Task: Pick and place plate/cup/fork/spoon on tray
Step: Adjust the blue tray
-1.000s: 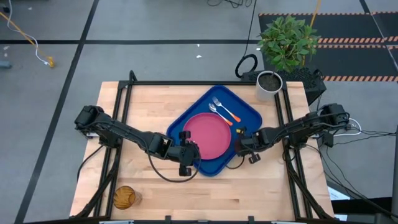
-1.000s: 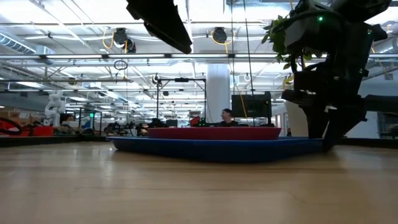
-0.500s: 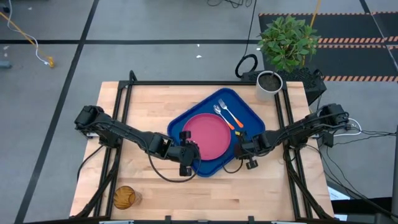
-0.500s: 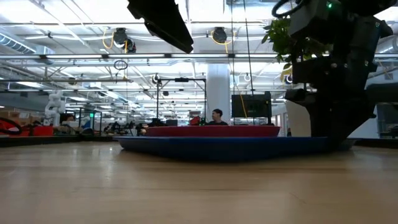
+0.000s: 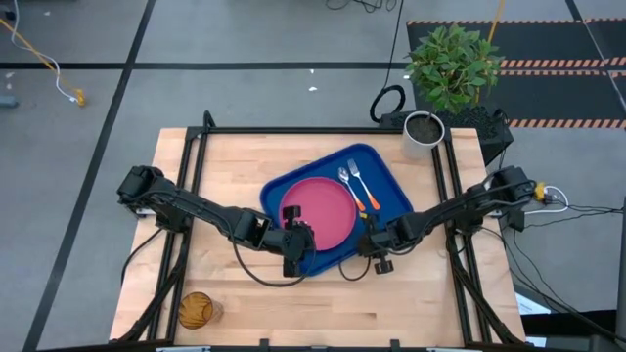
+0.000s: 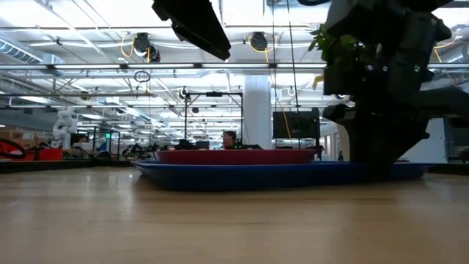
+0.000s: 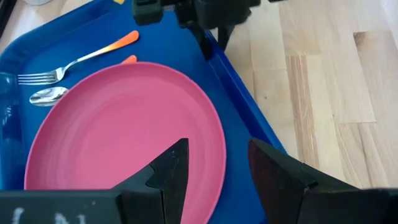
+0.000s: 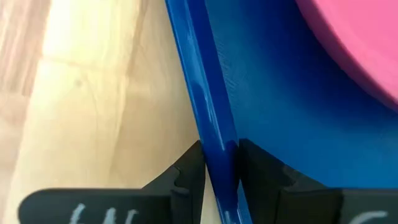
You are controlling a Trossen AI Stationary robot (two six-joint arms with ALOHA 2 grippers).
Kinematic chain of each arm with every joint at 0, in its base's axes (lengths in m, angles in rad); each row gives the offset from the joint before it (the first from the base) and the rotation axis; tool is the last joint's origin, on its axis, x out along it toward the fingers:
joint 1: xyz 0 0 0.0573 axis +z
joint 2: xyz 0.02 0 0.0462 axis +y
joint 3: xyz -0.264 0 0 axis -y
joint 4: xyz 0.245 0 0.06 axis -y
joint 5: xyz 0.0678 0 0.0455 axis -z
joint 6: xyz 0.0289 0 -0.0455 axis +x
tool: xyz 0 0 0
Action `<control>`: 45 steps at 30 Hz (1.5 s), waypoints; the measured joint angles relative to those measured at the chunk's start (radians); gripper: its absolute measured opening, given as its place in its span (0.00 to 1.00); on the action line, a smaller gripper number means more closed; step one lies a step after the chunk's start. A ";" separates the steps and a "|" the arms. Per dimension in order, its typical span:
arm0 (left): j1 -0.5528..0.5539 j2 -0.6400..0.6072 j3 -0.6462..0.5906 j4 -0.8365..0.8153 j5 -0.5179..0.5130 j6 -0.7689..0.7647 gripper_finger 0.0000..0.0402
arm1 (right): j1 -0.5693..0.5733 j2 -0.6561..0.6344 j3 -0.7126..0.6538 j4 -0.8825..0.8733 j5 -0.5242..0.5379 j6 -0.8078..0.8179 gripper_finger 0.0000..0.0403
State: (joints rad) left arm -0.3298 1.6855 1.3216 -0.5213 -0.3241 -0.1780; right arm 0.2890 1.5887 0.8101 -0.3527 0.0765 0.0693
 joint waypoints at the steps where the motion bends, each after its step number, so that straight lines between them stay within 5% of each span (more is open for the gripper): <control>1: 0.000 0.000 0.000 0.000 0.000 0.000 0.42 | 0.001 0.012 0.015 0.000 0.000 0.008 0.19; 15: -0.026 0.000 0.000 -0.001 0.000 -0.008 0.42 | -0.001 0.210 0.216 0.020 0.016 0.222 0.19; 28: -0.048 0.000 0.000 -0.007 0.000 -0.019 0.42 | -0.002 0.246 0.273 0.036 0.091 0.480 0.19; 45: -0.056 -0.084 0.000 -0.059 -0.045 -0.031 0.42 | 0.013 0.248 0.272 0.166 0.033 0.431 0.19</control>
State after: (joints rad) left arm -0.3855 1.6011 1.3216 -0.5806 -0.3693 -0.2087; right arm 0.3018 1.8362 1.0817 -0.1865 0.1099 0.4999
